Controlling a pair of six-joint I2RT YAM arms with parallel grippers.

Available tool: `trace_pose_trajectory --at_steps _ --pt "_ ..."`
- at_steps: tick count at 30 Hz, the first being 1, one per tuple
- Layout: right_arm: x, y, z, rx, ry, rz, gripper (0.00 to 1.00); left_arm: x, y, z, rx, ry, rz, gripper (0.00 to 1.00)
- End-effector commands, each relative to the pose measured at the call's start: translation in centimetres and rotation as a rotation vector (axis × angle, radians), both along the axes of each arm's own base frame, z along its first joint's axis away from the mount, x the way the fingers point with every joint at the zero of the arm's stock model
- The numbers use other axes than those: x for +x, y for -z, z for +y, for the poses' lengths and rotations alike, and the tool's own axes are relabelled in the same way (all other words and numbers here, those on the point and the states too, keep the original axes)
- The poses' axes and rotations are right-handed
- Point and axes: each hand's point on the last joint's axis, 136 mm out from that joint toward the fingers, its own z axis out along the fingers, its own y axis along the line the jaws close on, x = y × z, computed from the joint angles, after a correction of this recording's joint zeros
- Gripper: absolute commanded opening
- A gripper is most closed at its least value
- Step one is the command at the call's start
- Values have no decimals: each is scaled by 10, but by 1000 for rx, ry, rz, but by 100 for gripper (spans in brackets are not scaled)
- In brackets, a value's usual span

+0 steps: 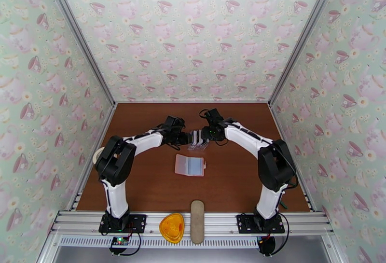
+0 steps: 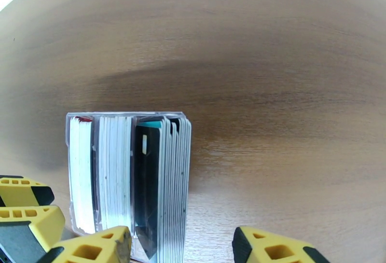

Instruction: Put the credit cards into the card holder

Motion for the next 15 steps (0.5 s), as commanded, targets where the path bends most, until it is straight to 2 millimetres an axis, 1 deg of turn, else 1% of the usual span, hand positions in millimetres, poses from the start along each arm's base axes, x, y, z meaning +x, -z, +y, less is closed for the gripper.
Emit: trace_pose_trajectory --at_steps 1,5,11,15 --pt "4 0 5 -1 -20 0 59 -4 13 -4 -20 14 30 47" --pt "3 4 4 -8 -20 10 59 -4 15 -7 -26 16 30 47" --pt "2 5 4 -30 -28 14 58 -4 23 -7 -19 17 44 46" --pt "1 7 5 -68 -41 13 57 -7 26 -6 -19 16 49 39"
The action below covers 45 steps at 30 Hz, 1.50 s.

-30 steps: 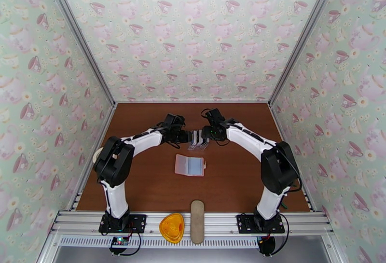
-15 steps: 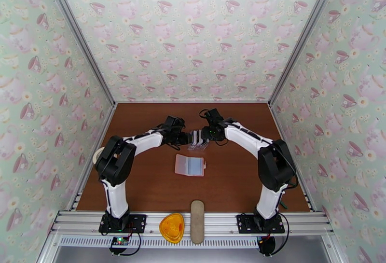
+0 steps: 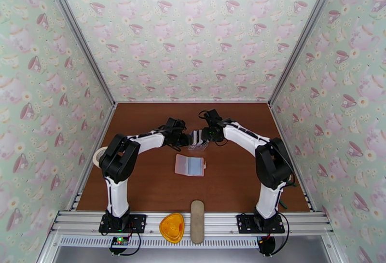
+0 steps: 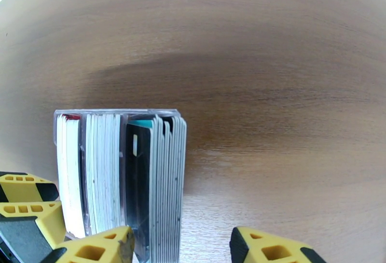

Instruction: Put the credit cards into the card holder

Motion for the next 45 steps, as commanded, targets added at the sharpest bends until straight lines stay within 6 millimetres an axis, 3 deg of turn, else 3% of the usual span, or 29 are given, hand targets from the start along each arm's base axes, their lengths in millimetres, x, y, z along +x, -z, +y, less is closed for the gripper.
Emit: trace_pose_trajectory --at_steps 1,10,20,45 --pt "3 -4 3 -50 -26 -14 57 -9 14 0 -1 11 36 38" --pt "2 4 0 -139 -35 3 57 -15 22 3 5 -1 56 37" --pt "-3 14 2 -128 -45 29 56 -15 24 5 11 -5 62 37" --pt "1 -7 -13 -172 -36 -4 49 -14 27 13 26 -22 71 37"
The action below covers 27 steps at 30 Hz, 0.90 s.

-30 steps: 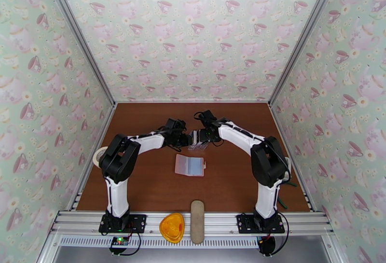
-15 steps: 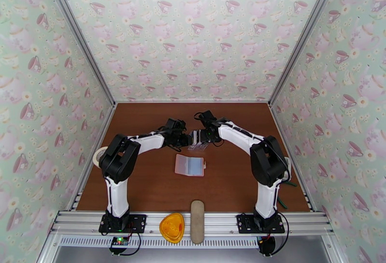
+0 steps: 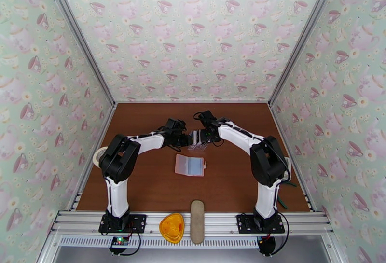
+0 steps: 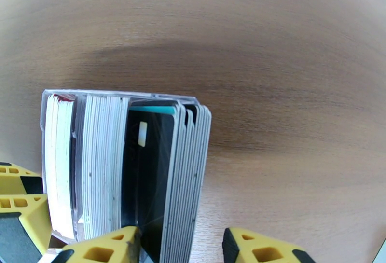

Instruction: Put the credit cards into the card holder

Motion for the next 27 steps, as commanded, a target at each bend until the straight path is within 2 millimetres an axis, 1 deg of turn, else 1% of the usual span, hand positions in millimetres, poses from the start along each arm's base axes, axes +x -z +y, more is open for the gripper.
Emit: trace_pose_trajectory --at_steps 1,7,8,17,22,25,27 --pt "2 -13 -15 -56 14 -18 49 -14 25 15 57 -20 77 37" --pt "2 -20 -17 -54 16 -29 48 -14 25 14 56 -19 77 38" --pt "3 -20 -18 -54 16 -28 46 -14 25 14 55 -20 77 38" --pt "2 -20 -25 -60 24 -22 44 -13 25 15 55 -25 78 38" --pt "2 -23 -25 -57 24 -27 43 -12 25 15 55 -27 78 38" --pt "2 -24 -25 -54 21 -26 39 -13 25 15 54 -28 80 38" --pt "2 -25 -24 -46 18 -25 38 -13 25 15 55 -27 81 38"
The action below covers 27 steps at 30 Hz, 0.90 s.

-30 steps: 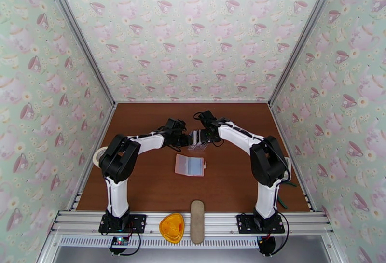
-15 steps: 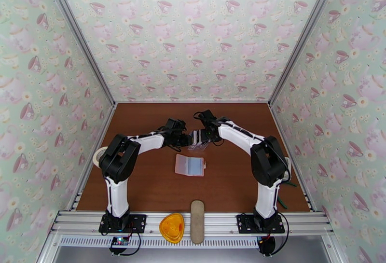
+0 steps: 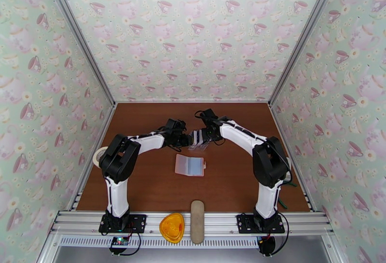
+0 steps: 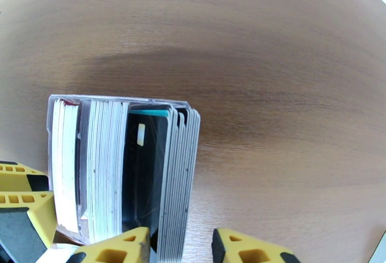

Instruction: Put the credit cards into the card holder

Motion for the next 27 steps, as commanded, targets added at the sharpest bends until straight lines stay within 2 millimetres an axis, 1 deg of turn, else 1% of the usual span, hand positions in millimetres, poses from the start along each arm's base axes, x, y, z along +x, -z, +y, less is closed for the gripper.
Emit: trace_pose_trajectory --at_steps 1,3,4,5,7,17,27 --pt "-1 -14 -15 -32 15 -9 38 -13 25 15 56 -23 76 38" --pt "-3 -16 -3 37 -15 -6 42 -12 26 15 54 -23 77 38" --pt "-5 -18 3 79 -28 -8 46 -13 26 14 53 -21 79 38" --pt "-5 -19 7 104 -35 -6 49 -13 26 14 52 -22 79 38" --pt "-7 -18 12 124 -42 4 52 -12 26 14 51 -23 79 38" --pt "-12 7 13 115 -55 60 53 -11 25 14 50 -25 78 38" --pt "-18 18 10 103 -55 82 53 -12 27 16 54 -26 82 38"
